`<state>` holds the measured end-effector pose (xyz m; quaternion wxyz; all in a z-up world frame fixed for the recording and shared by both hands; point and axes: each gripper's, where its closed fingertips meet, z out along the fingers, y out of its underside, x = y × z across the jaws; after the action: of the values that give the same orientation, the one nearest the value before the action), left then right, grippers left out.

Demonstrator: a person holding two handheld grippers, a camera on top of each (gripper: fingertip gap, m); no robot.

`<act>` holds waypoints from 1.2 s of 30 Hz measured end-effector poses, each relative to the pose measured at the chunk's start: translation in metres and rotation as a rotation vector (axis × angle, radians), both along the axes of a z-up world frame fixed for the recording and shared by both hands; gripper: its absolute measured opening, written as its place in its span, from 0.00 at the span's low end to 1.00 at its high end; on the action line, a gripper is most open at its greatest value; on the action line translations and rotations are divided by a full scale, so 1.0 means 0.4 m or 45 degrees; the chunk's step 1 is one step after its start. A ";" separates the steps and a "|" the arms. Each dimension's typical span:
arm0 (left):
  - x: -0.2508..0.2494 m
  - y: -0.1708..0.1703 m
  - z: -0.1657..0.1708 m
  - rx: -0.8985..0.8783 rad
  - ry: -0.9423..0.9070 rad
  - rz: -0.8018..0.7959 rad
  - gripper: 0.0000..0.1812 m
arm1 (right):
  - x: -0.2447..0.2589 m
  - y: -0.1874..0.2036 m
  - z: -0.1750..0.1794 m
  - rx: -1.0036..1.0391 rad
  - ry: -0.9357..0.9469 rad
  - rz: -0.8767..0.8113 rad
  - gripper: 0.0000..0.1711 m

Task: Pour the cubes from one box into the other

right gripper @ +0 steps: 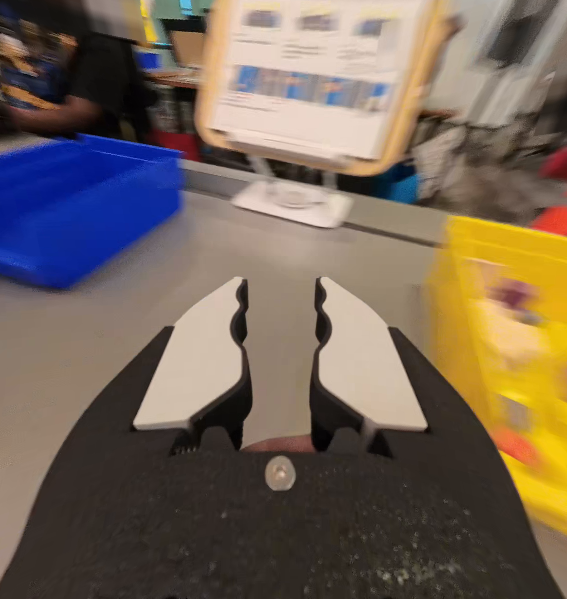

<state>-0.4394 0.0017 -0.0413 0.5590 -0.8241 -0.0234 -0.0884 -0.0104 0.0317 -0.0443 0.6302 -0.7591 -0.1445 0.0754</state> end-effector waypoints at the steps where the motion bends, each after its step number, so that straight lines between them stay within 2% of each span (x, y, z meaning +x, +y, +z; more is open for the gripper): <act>1: 0.017 -0.035 -0.023 0.023 0.025 0.011 0.22 | 0.118 -0.027 -0.006 0.042 -0.064 -0.117 0.22; 4: 0.022 -0.116 -0.107 0.084 0.094 0.145 0.18 | 0.422 -0.139 -0.069 0.050 -0.141 -0.393 0.21; 6: 0.049 -0.130 -0.144 0.011 0.063 0.101 0.20 | 0.528 -0.176 -0.098 0.008 -0.080 -0.419 0.19; 9: 0.067 -0.116 -0.156 0.000 0.021 0.076 0.22 | 0.626 -0.176 -0.103 -0.034 0.029 -0.540 0.21; 14: 0.081 -0.118 -0.176 -0.023 0.091 0.054 0.22 | 0.649 -0.162 -0.122 -0.083 0.230 -0.532 0.21; 19: 0.078 -0.117 -0.165 -0.014 0.020 0.049 0.21 | 0.647 -0.167 -0.125 -0.088 0.209 -0.533 0.21; 29: 0.100 -0.119 -0.160 -0.006 0.136 0.022 0.21 | 0.631 -0.160 -0.115 -0.057 0.172 -0.491 0.21; 34: 0.213 -0.147 -0.140 0.028 0.416 -0.102 0.22 | 0.630 -0.157 -0.117 -0.065 0.174 -0.475 0.21; 36: 0.322 -0.163 -0.129 0.035 0.359 -0.205 0.23 | 0.635 -0.157 -0.117 -0.069 0.165 -0.477 0.21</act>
<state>-0.3107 -0.0634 -0.0930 0.5590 -0.8199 0.1226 -0.0167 0.2436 -0.0311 -0.0913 0.6206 -0.7830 0.0422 0.0095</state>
